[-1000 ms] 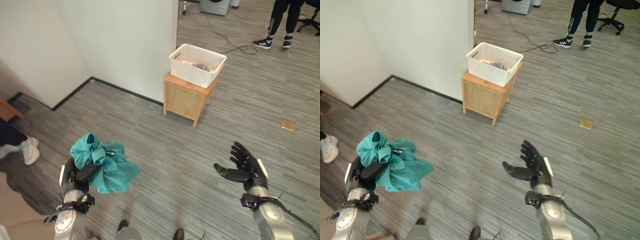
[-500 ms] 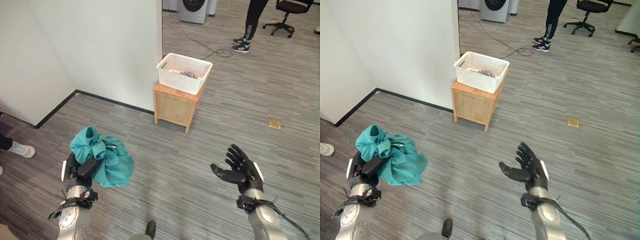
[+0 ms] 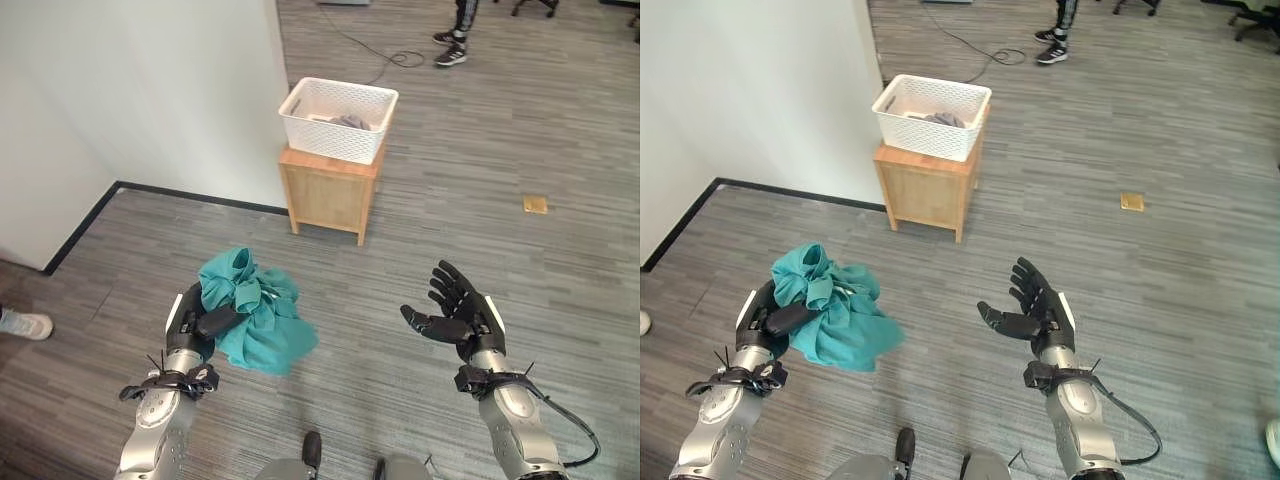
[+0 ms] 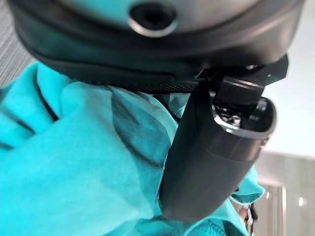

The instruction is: Pick up bed clothes into laundry basket.

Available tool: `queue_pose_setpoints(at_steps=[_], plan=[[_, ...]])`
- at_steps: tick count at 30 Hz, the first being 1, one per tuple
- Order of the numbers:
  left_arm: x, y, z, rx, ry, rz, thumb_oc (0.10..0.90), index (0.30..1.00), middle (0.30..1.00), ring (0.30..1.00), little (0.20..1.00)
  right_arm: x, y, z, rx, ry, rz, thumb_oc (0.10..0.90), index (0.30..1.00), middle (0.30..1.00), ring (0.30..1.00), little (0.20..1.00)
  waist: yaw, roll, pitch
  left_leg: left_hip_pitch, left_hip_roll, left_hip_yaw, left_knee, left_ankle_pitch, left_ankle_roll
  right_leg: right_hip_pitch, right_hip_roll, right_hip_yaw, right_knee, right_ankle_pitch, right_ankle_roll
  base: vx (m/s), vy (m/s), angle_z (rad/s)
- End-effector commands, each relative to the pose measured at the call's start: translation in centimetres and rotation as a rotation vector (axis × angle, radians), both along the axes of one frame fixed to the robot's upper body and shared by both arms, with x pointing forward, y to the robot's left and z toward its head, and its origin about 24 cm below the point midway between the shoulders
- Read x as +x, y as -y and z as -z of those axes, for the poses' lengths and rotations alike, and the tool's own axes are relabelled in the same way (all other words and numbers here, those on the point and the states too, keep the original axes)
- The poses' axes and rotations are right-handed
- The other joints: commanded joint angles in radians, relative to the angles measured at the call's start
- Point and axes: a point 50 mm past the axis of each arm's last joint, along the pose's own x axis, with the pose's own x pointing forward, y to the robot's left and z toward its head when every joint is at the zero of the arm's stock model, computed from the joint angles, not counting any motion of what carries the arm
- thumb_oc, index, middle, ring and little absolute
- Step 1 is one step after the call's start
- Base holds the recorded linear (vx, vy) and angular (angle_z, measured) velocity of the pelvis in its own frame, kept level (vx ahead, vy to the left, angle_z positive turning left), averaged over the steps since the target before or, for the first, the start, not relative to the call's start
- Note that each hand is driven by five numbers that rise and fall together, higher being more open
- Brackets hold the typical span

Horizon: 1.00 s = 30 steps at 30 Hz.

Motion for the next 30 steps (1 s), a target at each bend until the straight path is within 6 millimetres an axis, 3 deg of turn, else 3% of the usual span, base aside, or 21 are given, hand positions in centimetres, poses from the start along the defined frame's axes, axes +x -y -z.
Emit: queue_pose_setpoints(at_steps=[1,3,4,5,8,9,11,12,13,14,15,16,18,19,21,23,26,27,28,29,30], plan=[[1.9,0.4,-6.1,0.044,0.306,0.069,0.4,0.3,0.3,0.3,0.3,1.6,0.7,-4.7,-0.039,0.237,-0.022,0.8,0.9,0.9,0.9,0.9,-0.036,0.002,-0.031,0.117,0.097,-0.038,0.003,-0.148,-0.065,0.006,-0.026,-0.051,-0.468,0.218,0.004,0.52,-0.209,-0.09],[2.1,0.8,-5.9,0.028,0.3,0.087,0.4,0.3,0.3,0.3,0.3,1.4,1.1,-4.5,-0.039,0.225,-0.004,0.8,0.9,0.9,0.9,0.9,-0.057,0.0,-0.033,0.153,0.113,-0.042,-0.007,-0.168,-0.084,-0.009,-0.029,-0.042,-0.58,0.25,0.014,0.51,-0.2,0.0],[2.6,1.3,-5.8,0.036,0.295,0.112,0.4,0.3,0.3,0.3,0.3,1.1,1.2,-4.1,-0.048,0.207,0.007,0.8,0.9,0.9,0.9,0.9,-0.087,-0.008,-0.044,0.213,0.147,-0.047,-0.02,-0.175,-0.119,-0.03,-0.037,-0.039,-0.714,0.302,0.039,0.68,-0.268,0.11],[2.7,1.4,-5.7,0.051,0.289,0.12,0.4,0.3,0.3,0.3,0.3,0.8,1.2,-3.9,-0.047,0.199,0.001,0.8,0.9,0.9,0.9,0.9,-0.097,-0.003,-0.048,0.246,0.174,-0.049,-0.013,-0.17,-0.135,-0.023,-0.033,-0.069,-0.757,0.338,0.049,0.91,-0.399,0.17],[2.7,1.7,-6.2,0.061,0.304,0.134,0.4,0.3,0.3,0.3,0.3,0.6,1.1,-3.9,-0.054,0.189,-0.016,0.8,0.9,0.9,0.9,0.9,-0.105,-0.007,-0.059,0.251,0.2,-0.069,0.049,-0.128,-0.163,-0.009,-0.026,-0.085,-0.733,0.351,0.046,0.46,-0.28,-0.08],[2.8,2.1,-6.1,0.039,0.306,0.137,0.4,0.3,0.3,0.3,0.3,0.7,0.8,-3.4,-0.04,0.167,-0.042,0.8,0.9,0.9,0.9,0.9,-0.11,-0.003,-0.075,0.22,0.24,-0.075,0.197,0.037,-0.182,0.024,0.03,-0.073,-0.676,0.325,0.0,0.64,-0.504,-0.02],[2.9,2.5,-5.7,-0.022,0.289,0.141,0.4,0.3,0.3,0.3,0.3,0.8,0.7,-3.3,-0.022,0.157,-0.045,0.8,0.9,0.9,0.9,0.9,-0.108,-0.024,-0.085,0.135,0.258,-0.07,0.418,0.188,-0.167,0.091,0.058,-0.084,-0.672,0.28,-0.059,0.6,-0.541,0.31],[3.0,3.1,-5.5,-0.072,0.281,0.168,0.4,0.3,0.3,0.3,0.3,0.8,0.7,-3.3,0.015,0.163,-0.039,0.8,0.9,0.9,0.9,0.9,-0.098,-0.036,-0.078,0.077,0.256,-0.061,0.55,0.224,-0.157,0.135,0.078,-0.082,-0.681,0.254,-0.093,0.36,-0.376,0.41],[3.0,3.1,-5.5,-0.071,0.281,0.169,0.4,0.3,0.3,0.3,0.3,0.8,0.7,-3.3,0.016,0.164,-0.039,0.8,0.9,0.9,0.9,0.9,-0.102,-0.04,-0.081,0.069,0.252,-0.065,0.552,0.227,-0.156,0.132,0.073,-0.085,-0.685,0.257,-0.094,0.37,-0.419,0.34],[2.9,3.5,-5.6,-0.082,0.282,0.209,0.4,0.3,0.3,0.3,0.3,0.7,1.1,-3.3,0.025,0.162,-0.03,0.8,0.9,0.9,0.9,0.9,-0.082,-0.054,-0.062,-0.001,0.244,-0.053,0.696,0.234,-0.153,0.17,0.082,-0.079,-0.687,0.234,-0.122,0.45,-0.48,0.04],[2.7,3.9,-6.0,-0.071,0.284,0.243,0.4,0.3,0.3,0.3,0.3,0.4,1.8,-3.0,-0.018,0.135,-0.006,0.8,0.9,0.9,0.9,0.9,-0.052,-0.069,-0.041,-0.12,0.233,-0.033,0.786,0.187,-0.143,0.234,0.08,-0.082,-0.715,0.209,-0.136,0.46,-0.478,0.11],[2.7,3.9,-6.0,-0.07,0.284,0.243,0.4,0.3,0.3,0.3,0.3,0.4,1.8,-3.0,-0.018,0.135,-0.006,0.8,0.9,0.9,0.9,0.9,-0.053,-0.07,-0.042,-0.122,0.232,-0.034,0.786,0.188,-0.143,0.233,0.079,-0.083,-0.715,0.209,-0.136,0.45,-0.386,0.09],[2.2,4.2,-5.3,-0.132,0.262,0.237,0.4,0.3,0.3,0.3,0.3,0.4,2.2,-2.9,-0.029,0.124,0.015,0.8,0.9,0.9,0.9,0.9,-0.001,-0.075,-0.027,-0.267,0.239,0.038,0.738,0.139,-0.16,0.346,0.089,-0.105,-0.76,0.172,-0.137,0.74,-0.327,0.26],[1.6,4.2,-3.9,-0.177,0.213,0.228,0.4,0.3,0.3,0.3,0.3,0.6,1.8,-3.3,0.006,0.157,0.013,0.8,0.9,0.9,0.9,0.9,0.03,-0.054,-0.033,-0.315,0.205,0.118,0.5,0.133,-0.159,0.401,0.113,-0.116,-0.792,0.158,-0.12,0.77,-0.245,0.52],[1.2,4.1,-3.5,-0.166,0.199,0.231,0.4,0.3,0.3,0.3,0.3,0.7,1.7,-3.1,0.011,0.154,0.013,0.8,0.9,0.9,0.9,0.9,0.047,-0.053,-0.032,-0.319,0.187,0.119,0.473,0.134,-0.159,0.426,0.111,-0.107,-0.798,0.149,-0.115,0.44,-0.053,0.25],[0.5,3.5,-3.0,-0.142,0.179,0.209,0.4,0.3,0.3,0.3,0.3,0.6,0.9,-2.5,0.031,0.135,-0.014,0.8,0.9,0.9,0.9,0.9,0.079,-0.035,-0.047,-0.317,0.133,0.148,0.256,0.145,-0.136,0.473,0.133,-0.109,-0.809,0.118,-0.105,0.56,-0.018,-0.53],[0.3,3.1,-3.0,-0.126,0.179,0.197,0.4,0.3,0.3,0.3,0.3,0.1,0.2,-1.8,0.021,0.102,-0.054,0.8,0.9,0.9,0.9,0.9,0.09,-0.025,-0.082,-0.303,0.128,0.298,0.16,0.17,-0.121,0.533,0.148,-0.125,-0.788,0.085,-0.096,0.54,-0.049,-0.37],[0.4,3.2,-3.0,-0.129,0.169,0.216,0.4,0.3,0.3,0.3,0.3,0.0,-0.4,-1.5,0.018,0.08,-0.083,0.8,0.9,0.9,0.9,0.9,0.092,-0.032,-0.094,-0.247,0.11,0.308,0.121,0.114,-0.084,0.522,0.132,-0.133,-0.707,0.076,-0.072,0.36,-0.028,-0.14],[0.4,3.2,-3.0,-0.129,0.169,0.216,0.4,0.3,0.3,0.3,0.3,0.0,-0.4,-1.5,0.018,0.08,-0.083,0.8,0.9,0.9,0.9,0.9,0.092,-0.032,-0.094,-0.247,0.11,0.308,0.121,0.114,-0.084,0.522,0.132,-0.133,-0.707,0.076,-0.072,0.45,0.106,-0.04],[1.0,3.9,-3.4,-0.116,0.179,0.243,0.4,0.3,0.3,0.3,0.3,-0.7,-0.8,-0.9,0.005,0.057,-0.088,0.8,0.9,0.9,0.9,0.9,0.083,-0.034,-0.111,-0.162,0.054,0.301,0.067,0.07,-0.019,0.452,0.092,-0.148,-0.388,0.255,0.021,0.37,0.162,0.0],[1.8,4.8,-4.2,-0.105,0.204,0.282,0.4,0.3,0.3,0.3,0.3,-0.9,-0.9,-0.8,0.045,0.059,-0.068,0.8,0.9,0.9,0.9,0.9,0.045,-0.013,-0.096,-0.105,0.048,0.276,0.038,0.06,0.001,0.345,0.075,-0.13,-0.202,0.346,0.05,0.5,0.175,0.26]])
